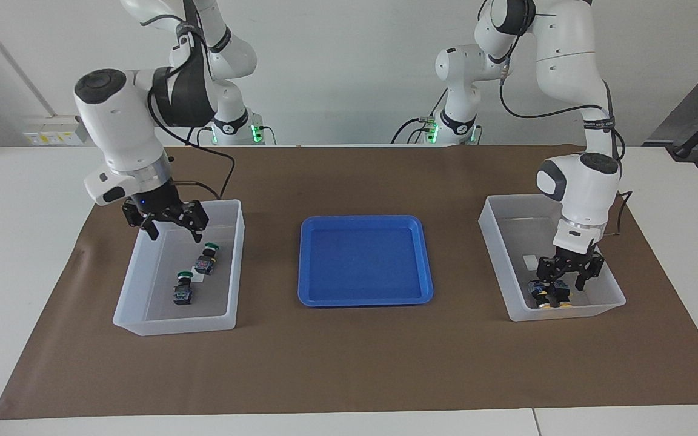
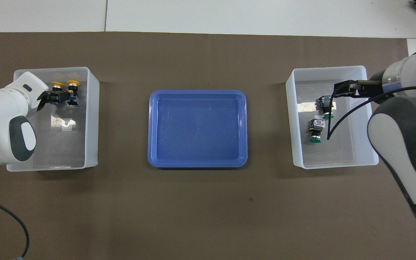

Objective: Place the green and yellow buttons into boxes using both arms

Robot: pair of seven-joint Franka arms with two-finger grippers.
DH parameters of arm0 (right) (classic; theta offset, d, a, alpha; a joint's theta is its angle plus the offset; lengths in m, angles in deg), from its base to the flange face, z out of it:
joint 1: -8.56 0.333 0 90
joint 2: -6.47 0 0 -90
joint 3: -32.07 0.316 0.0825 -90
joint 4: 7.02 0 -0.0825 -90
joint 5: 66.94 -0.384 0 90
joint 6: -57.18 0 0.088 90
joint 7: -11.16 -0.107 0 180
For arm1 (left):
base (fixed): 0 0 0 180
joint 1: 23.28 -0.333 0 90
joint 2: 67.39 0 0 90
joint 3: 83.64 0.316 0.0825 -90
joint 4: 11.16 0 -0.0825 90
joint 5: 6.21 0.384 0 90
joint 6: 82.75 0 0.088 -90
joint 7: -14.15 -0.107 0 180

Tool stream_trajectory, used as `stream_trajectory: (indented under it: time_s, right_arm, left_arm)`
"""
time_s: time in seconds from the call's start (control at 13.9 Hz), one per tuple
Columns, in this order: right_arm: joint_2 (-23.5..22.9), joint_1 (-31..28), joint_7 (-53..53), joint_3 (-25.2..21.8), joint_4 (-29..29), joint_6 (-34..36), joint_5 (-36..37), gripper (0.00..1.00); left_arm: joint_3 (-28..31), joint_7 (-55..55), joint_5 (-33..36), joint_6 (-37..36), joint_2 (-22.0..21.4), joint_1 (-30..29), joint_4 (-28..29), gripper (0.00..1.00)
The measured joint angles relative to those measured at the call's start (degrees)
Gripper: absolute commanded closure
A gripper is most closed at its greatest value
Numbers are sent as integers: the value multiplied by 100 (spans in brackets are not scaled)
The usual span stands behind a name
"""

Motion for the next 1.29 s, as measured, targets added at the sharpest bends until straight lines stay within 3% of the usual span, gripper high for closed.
stream_trajectory:
  time_s: [0.36, 0.72, 0.93, 1.15, 1.29]
  right_arm:
    - [643, -508, 12, -18, -404, 1249, 3, 0]
    - [673, -524, 94, -7, -1019, 1959, 157, 0]
    - [646, -507, 191, 30, -1030, 2119, 162, 0]
    - [628, -505, 310, 37, -985, 2128, 166, 0]
    - [628, -503, 380, 38, -985, 2132, 166, 0]
  left_arm:
    - [-35, 48, 0, -2415, -1496, 362, 8, 0]
    - [-66, 453, 0, -3345, -2529, 854, 343, 0]
    - [-21, 453, 0, -4424, -2495, 842, -519, 0]
    - [13, 452, 1, -5581, -2063, 838, -1854, 0]
    - [27, 452, 1, -6111, -1833, 833, -2433, 0]
